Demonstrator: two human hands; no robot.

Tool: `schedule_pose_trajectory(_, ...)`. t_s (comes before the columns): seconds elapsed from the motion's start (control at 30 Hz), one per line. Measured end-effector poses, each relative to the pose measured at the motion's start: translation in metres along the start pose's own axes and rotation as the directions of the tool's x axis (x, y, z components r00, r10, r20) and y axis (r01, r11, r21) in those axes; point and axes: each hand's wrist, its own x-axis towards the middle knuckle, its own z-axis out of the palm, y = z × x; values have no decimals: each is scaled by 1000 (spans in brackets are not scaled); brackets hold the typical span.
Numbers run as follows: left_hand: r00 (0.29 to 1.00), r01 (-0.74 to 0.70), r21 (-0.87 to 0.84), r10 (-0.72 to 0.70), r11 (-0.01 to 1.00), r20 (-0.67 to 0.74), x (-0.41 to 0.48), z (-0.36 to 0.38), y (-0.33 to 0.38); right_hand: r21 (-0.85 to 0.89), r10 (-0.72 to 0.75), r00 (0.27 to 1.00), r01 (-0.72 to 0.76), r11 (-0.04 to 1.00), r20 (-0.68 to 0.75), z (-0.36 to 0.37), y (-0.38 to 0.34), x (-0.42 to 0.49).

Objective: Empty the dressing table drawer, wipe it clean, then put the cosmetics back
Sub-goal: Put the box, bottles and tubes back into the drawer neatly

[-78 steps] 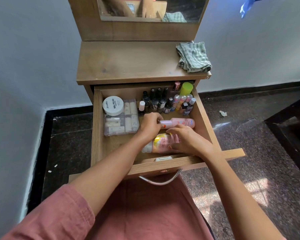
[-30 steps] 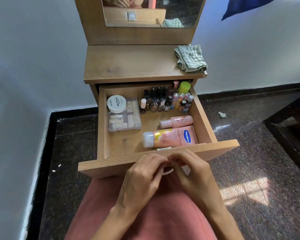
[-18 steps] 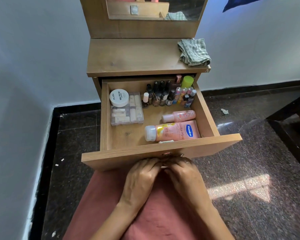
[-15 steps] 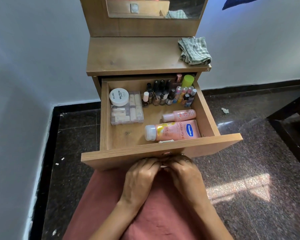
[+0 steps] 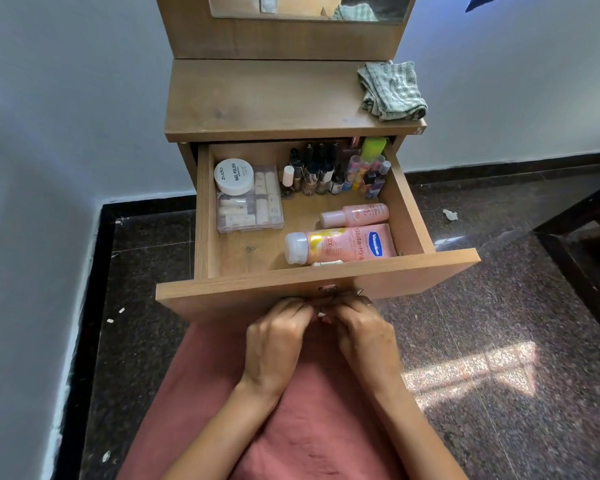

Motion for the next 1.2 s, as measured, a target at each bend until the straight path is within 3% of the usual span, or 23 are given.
schedule_pose_trajectory(0.3,997,66,-2,-66,998,-40,41,5,-12,116,46,996,-54,992,76,14,2,45)
schedule_pose_trajectory(0.57,992,125,-110,-124,986,18,82,11,-25,201,-10,1000,5,980,22,25,7,92)
schedule_pose_trajectory(0.87,990,141,-139,-143,980,-7,119,17,-39,139,-16,995,30,990,-97,42,6,128)
schedule_pose_trajectory(1.2,986,164,-43,-164,986,7,151,27,-47,-57,-171,969,163,985,-179,51,0,166)
